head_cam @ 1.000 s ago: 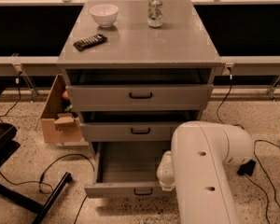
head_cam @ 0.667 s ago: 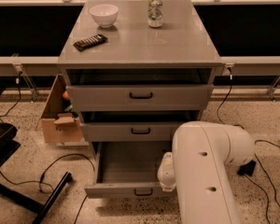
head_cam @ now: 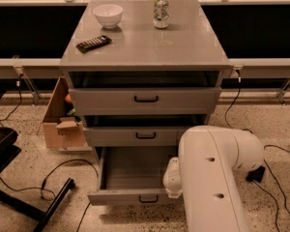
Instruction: Open bottom drawer
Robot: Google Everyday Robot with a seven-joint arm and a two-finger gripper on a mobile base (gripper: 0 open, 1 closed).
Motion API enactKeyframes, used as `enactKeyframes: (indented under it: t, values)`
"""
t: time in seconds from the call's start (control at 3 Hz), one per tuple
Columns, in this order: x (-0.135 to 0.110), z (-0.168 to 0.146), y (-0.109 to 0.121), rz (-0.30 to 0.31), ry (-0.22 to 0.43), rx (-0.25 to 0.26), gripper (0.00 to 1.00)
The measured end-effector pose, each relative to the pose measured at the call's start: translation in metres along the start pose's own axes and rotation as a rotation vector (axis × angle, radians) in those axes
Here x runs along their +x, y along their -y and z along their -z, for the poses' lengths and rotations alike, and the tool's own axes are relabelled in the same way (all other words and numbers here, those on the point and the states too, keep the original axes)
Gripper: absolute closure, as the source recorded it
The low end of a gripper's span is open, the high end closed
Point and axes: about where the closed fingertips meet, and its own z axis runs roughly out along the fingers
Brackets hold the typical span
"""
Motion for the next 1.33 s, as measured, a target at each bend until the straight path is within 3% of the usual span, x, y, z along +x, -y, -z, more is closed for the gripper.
enactKeyframes:
  t: [0.67,1.0,1.33]
  values:
    - [0.000,0.000,0.000,0.000,0.000,0.000,0.00]
    - [0.000,0.000,0.000,0.000,0.000,0.000,0.00]
    - [0.018,-0.022,-0.048,-0.053,0.015,-0.072,0.22]
